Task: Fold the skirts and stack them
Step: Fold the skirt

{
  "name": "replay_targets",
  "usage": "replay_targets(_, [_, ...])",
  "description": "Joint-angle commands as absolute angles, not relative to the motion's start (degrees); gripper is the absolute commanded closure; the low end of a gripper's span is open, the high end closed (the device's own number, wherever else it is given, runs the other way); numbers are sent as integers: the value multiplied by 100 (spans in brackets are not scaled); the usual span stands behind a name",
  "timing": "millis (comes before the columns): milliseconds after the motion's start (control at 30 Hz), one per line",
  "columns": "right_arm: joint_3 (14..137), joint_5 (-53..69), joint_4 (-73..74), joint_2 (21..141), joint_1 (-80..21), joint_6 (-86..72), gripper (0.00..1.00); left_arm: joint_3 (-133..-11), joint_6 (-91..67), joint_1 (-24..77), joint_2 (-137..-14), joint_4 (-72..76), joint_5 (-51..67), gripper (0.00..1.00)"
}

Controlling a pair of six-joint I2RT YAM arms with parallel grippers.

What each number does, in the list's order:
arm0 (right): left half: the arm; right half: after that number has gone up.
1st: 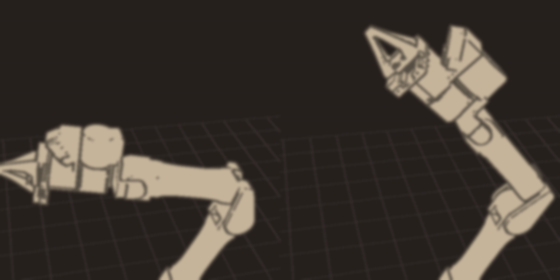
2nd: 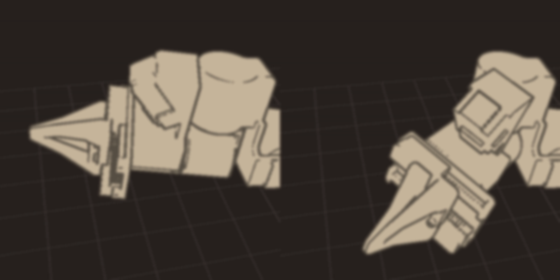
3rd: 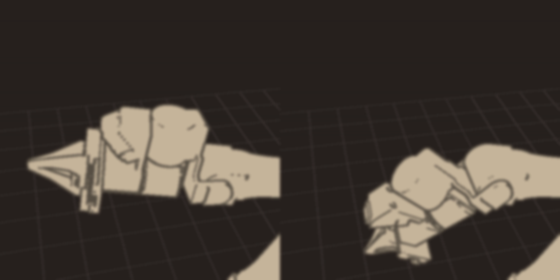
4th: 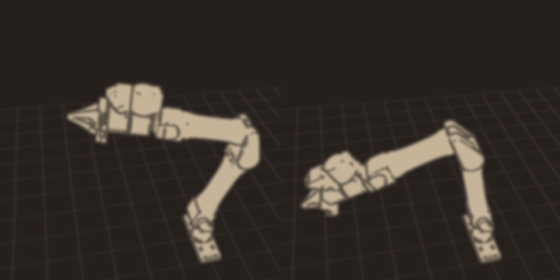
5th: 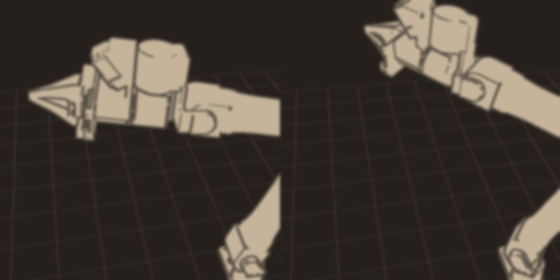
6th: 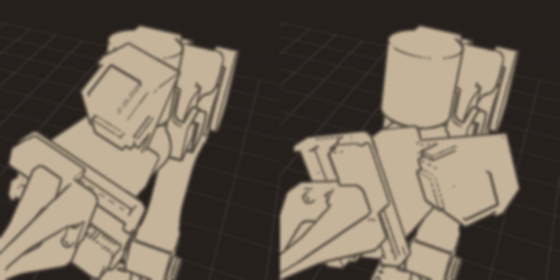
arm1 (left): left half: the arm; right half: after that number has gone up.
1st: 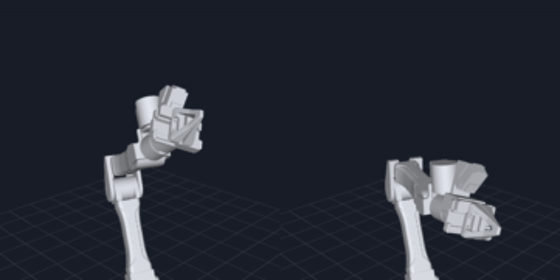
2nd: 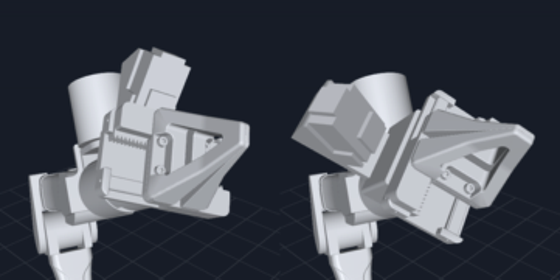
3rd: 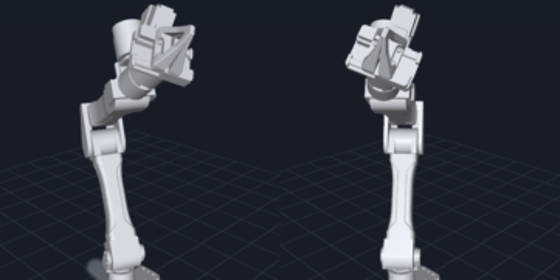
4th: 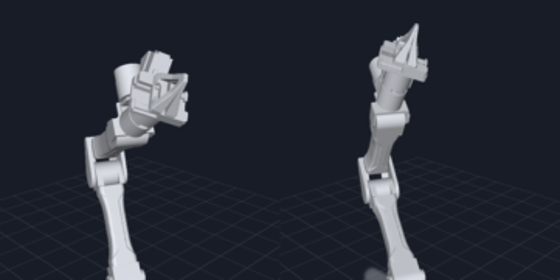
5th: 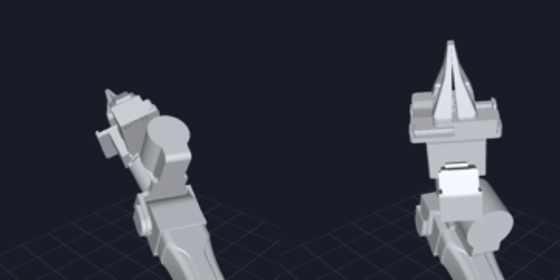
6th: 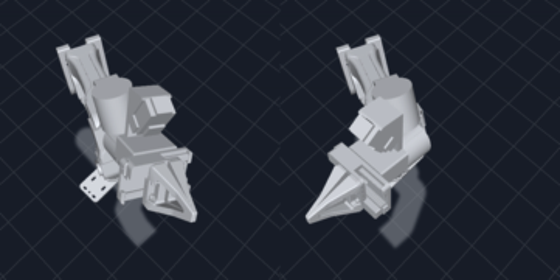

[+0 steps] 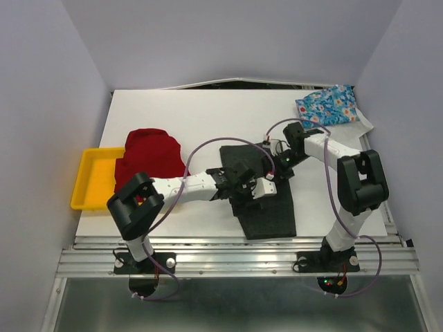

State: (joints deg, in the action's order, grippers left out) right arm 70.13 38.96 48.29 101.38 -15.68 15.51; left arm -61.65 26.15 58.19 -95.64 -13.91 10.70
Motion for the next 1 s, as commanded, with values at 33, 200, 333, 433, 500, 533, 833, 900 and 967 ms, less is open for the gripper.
replay_targets(33, [6750, 4070, 4748, 10773, -1512, 1829, 16, -6284, 3225, 5600, -10071, -1002, 545, 10])
replay_targets(200, [7162, 4086, 4438, 11504, -1459, 1635, 20, -6180, 3515, 5046, -10222, -1169, 615, 25])
replay_targets(333, [7164, 4263, 4351, 11637, -1459, 1556, 21, -5582, 3771, 5054, -9075, -897, 668, 21])
replay_targets(433, [6953, 4210, 4289, 11523, -1512, 1564, 21, -5318, 3779, 5378, -8257, -861, 660, 12])
replay_targets(500, [6847, 4192, 4237, 11461, -1512, 1556, 20, -5142, 3814, 5859, -7973, -844, 380, 9])
replay_targets(533, [6821, 4192, 4219, 11426, -1512, 1564, 20, -5072, 3823, 6045, -7780, -844, 256, 8])
replay_targets(833, [7321, 4517, 4201, 10556, -1643, 1099, 20, -4289, 3788, 7392, -7813, -264, -633, 8])
replay_targets(900, [7348, 4622, 4236, 10512, -1819, 1020, 21, -4280, 3718, 7540, -7945, -168, -685, 9])
replay_targets(967, [7225, 4623, 4210, 10512, -2003, 967, 23, -4245, 3700, 7689, -8138, -71, -729, 11])
